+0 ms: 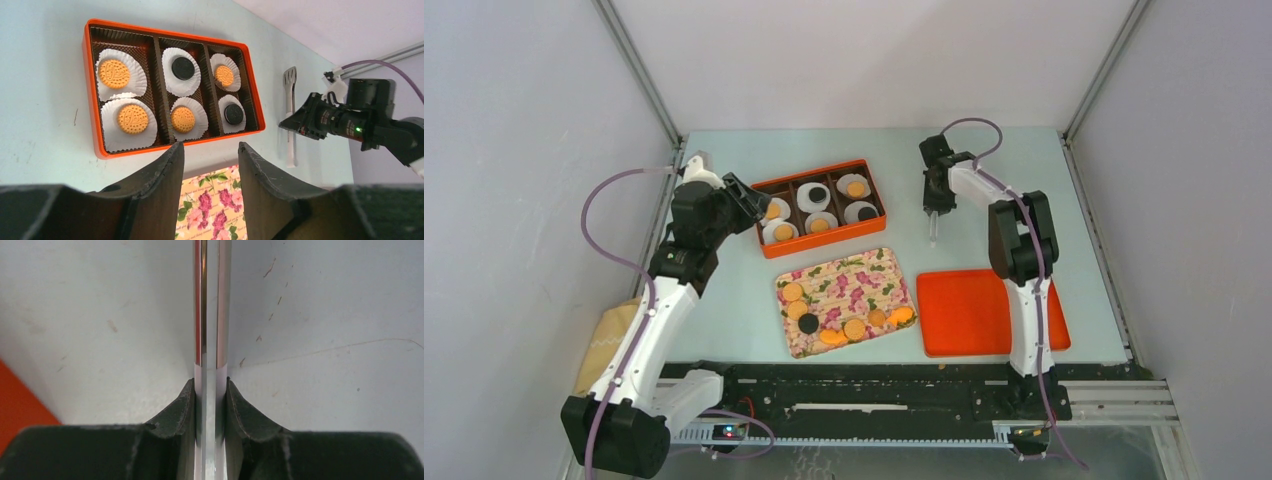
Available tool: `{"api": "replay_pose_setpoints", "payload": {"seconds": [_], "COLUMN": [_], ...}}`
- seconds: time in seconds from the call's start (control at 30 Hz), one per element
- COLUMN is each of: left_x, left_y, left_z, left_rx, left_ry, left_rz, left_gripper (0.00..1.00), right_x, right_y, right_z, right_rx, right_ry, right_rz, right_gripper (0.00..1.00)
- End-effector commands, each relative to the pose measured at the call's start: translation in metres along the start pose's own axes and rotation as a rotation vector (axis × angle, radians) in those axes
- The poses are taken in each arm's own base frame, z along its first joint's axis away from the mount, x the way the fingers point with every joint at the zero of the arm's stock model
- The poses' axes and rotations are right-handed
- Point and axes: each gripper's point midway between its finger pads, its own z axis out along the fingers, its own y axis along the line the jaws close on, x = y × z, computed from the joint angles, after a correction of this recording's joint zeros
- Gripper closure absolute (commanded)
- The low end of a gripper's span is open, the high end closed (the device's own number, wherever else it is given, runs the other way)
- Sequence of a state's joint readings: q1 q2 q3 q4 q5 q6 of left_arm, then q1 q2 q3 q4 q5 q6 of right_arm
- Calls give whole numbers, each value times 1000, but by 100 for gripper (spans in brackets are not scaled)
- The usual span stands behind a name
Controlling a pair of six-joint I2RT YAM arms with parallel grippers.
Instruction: Pack the cookies
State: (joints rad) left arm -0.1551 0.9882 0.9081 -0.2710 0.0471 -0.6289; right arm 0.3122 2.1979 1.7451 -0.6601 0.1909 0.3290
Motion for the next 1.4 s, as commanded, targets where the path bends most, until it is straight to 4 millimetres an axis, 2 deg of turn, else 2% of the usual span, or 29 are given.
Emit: {"api": "replay_pose_setpoints", "payload": {"seconds": [0.0, 0.1, 0.23, 0.37, 0.43, 0.53, 0.67, 0.77, 0.93, 1.03, 1.1, 1.23, 1.37], "left_x": [-8, -6, -5, -2, -1, -3, -7, -8, -5, -2, 1, 3, 1], "left_y": [-8, -7, -5, -6, -8, -11, -15, -19, -24, -27, -29, -31, -32], "left_z": [0, -1, -2, 1, 2, 1, -3, -6, -8, -7, -7, -10, -18], "left_rx": [21, 22, 19, 23, 39, 53, 68, 83, 110, 121, 131, 147, 154], "left_ry": [-30, -28, -28, -11, -6, -14, -28, -34, -27, -12, -4, -6, -23], "left_rz": [10, 11, 17, 21, 24, 29, 34, 34, 46, 53, 55, 51, 57], "left_gripper": [50, 50, 49, 44, 38, 24, 19, 19, 19, 20, 20, 20, 20], "right_x": [34, 34, 33, 20, 8, -11, -20, 3, 74, 118, 142, 173, 186], "right_y": [-22, -23, -21, -19, -17, -15, -14, -14, -13, -3, 10, 33, 48], "right_z": [11, 9, 3, -8, -20, -49, -93, -118, -130, -135, -143, -145, -135], "right_rx": [80, 63, 40, 23, 3, -35, -43, -35, -69, -89, -112, -117, -134], "right_ry": [196, 200, 205, 152, 94, -5, -80, -85, 17, 81, 106, 157, 188], "right_rz": [41, 62, 75, 85, 93, 101, 92, 69, 27, -39, -85, -136, -147], "right_gripper": [71, 59, 52, 35, 34, 29, 29, 30, 36, 39, 39, 41, 42]}}
